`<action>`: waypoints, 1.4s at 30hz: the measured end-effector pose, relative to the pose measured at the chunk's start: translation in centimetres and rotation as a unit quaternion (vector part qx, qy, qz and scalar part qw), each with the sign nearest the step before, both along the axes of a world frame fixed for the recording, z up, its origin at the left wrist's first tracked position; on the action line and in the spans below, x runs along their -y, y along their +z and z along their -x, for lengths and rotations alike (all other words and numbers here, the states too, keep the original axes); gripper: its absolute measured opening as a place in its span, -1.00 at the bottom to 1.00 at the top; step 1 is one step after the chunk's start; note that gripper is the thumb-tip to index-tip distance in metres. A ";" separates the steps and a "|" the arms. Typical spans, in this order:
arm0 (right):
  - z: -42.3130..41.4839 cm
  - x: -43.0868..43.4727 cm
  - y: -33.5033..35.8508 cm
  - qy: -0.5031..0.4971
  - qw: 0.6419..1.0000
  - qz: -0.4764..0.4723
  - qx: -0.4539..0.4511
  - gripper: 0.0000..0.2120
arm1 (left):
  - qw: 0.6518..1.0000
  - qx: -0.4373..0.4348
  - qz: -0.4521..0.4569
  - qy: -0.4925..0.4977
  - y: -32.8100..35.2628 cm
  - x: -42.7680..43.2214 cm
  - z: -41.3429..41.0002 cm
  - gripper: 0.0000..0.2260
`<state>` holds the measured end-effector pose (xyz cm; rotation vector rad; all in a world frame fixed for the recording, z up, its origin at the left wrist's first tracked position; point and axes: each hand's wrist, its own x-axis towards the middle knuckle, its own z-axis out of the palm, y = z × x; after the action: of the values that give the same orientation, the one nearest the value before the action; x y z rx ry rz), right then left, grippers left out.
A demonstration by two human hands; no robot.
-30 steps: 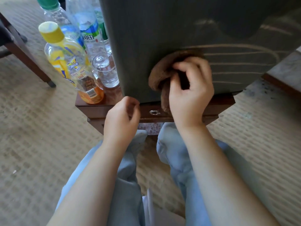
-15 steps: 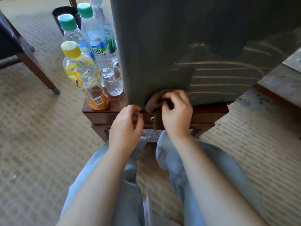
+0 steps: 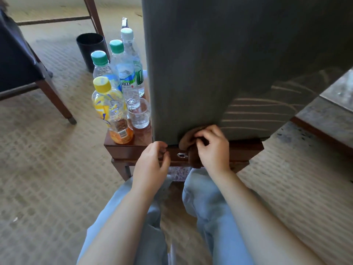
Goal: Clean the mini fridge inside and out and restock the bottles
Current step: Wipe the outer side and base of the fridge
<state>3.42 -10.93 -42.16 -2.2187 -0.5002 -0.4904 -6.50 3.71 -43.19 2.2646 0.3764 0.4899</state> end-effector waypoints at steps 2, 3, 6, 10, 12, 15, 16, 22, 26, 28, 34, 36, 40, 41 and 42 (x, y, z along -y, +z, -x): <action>-0.2 0.4 -2.2 -0.006 0.997 0.026 -0.076 -0.84 | 1.000 0.001 0.007 -0.001 -0.1 0.1 -0.2 -0.85; -0.3 0.5 -2.2 -0.014 0.995 0.033 -0.095 -0.84 | 1.000 -0.003 0.009 -0.001 -0.1 0.2 -0.2 -0.85; -0.3 0.9 1.3 -0.018 1.000 0.000 -0.022 -0.85 | 1.000 -0.007 0.012 -0.004 -0.1 0.4 -0.3 -0.84; -1.2 1.7 10.0 -0.065 0.972 -0.102 0.199 -0.83 | 1.000 -0.014 -0.003 -0.007 -0.3 0.7 -1.0 -0.85; -2.0 2.5 12.1 -0.097 0.952 -0.130 0.259 -0.83 | 1.000 -0.015 -0.007 -0.005 -0.4 1.0 -1.0 -0.85; -2.3 2.8 9.5 -0.099 0.960 -0.116 0.235 -0.83 | 1.000 -0.016 -0.001 -0.007 -0.2 1.4 -1.3 -0.84; -1.9 2.7 7.4 -0.088 0.970 -0.091 0.207 -0.83 | 1.000 -0.015 0.000 -0.009 -0.2 1.5 -1.5 -0.84; -1.3 2.2 -2.2 -0.038 0.997 0.041 0.049 -0.81 | 0.999 -0.029 -0.005 -0.023 -0.4 2.3 -2.6 -0.82; -1.0 3.0 -0.5 -0.051 0.998 0.002 0.047 -0.81 | 0.999 -0.036 0.000 -0.026 -0.4 2.9 -2.6 -0.82; -1.5 3.7 3.0 -0.085 0.987 -0.068 0.115 -0.81 | 0.999 -0.034 0.000 -0.023 -0.3 3.0 -2.8 -0.82; -4.0 5.9 11.5 -0.131 0.941 -0.140 0.279 -0.80 | 0.999 -0.042 -0.015 -0.028 -0.4 3.8 -3.3 -0.82; -3.8 5.8 9.8 -0.119 0.953 -0.111 0.253 -0.80 | 0.998 -0.047 -0.013 -0.025 -0.3 4.0 -3.4 -0.82; -2.6 5.6 1.0 -0.086 0.992 -0.009 0.086 -0.84 | 0.998 -0.050 -0.006 -0.022 -0.4 4.1 -3.6 -0.82; -2.3 5.6 -0.8 -0.079 0.996 0.002 0.037 -0.84 | 0.999 -0.050 -0.004 -0.021 -0.4 4.2 -3.6 -0.82; -2.1 5.6 -2.1 -0.076 0.997 0.004 0.000 -0.83 | 0.998 -0.051 -0.003 -0.020 -0.4 4.2 -3.7 -0.82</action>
<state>5.57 -16.52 -44.24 -2.2741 -0.3347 -0.5675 -2.79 -0.51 -43.57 2.3048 0.3806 0.3563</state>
